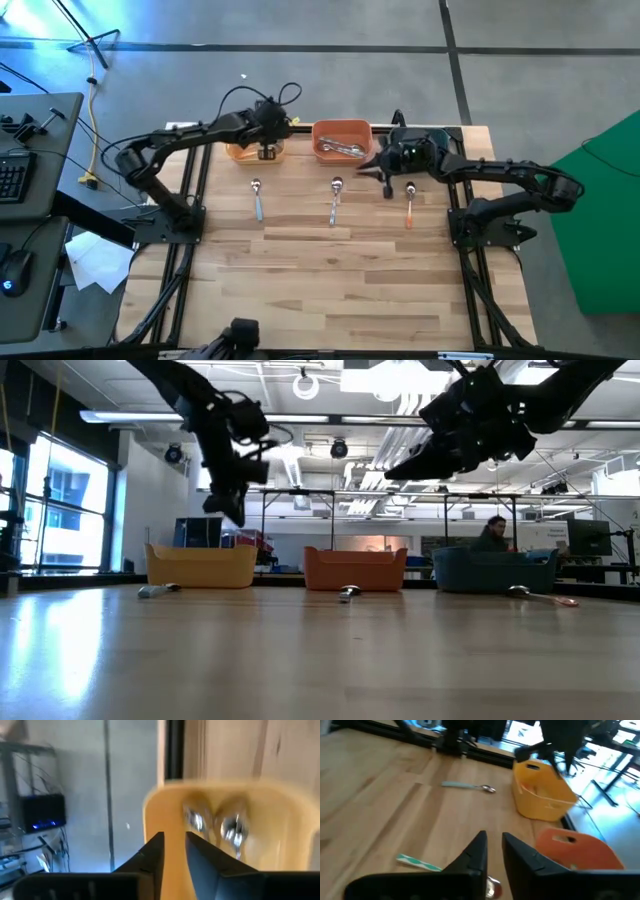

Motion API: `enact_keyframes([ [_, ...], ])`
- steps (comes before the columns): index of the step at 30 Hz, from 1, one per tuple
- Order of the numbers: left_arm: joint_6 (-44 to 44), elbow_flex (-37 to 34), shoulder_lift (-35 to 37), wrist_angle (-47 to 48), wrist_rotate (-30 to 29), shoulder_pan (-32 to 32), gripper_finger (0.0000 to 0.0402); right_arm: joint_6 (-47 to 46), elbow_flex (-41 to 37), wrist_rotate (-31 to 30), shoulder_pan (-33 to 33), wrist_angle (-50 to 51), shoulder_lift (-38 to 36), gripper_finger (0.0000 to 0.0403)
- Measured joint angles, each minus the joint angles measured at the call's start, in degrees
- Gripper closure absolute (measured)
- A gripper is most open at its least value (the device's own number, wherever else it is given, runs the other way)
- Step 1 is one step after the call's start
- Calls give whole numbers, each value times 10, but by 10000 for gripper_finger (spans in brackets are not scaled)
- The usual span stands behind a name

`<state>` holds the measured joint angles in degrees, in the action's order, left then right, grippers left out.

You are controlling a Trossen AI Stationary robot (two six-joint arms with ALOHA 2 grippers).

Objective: Sort silverware by color (type)
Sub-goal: Put the white spoon into the orange bin

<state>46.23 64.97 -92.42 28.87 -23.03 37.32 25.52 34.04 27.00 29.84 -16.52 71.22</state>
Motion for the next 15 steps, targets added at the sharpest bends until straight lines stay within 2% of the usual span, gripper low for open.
enact_keyframes([
  [4, -33, -42, 51, -78, 7, -23, 369, 0, 0, -13, -39, -7, 0, 325],
  [7, -68, -85, 87, -125, 22, -39, 393, 0, 0, -69, -65, -2, 0, 301],
  [10, -98, -138, 122, -166, 52, -57, 399, -1, 0, -117, -89, 11, 4, 283],
  [15, -134, -240, 164, -255, 62, -106, 398, -8, 1, -145, -129, 15, 27, 273],
])
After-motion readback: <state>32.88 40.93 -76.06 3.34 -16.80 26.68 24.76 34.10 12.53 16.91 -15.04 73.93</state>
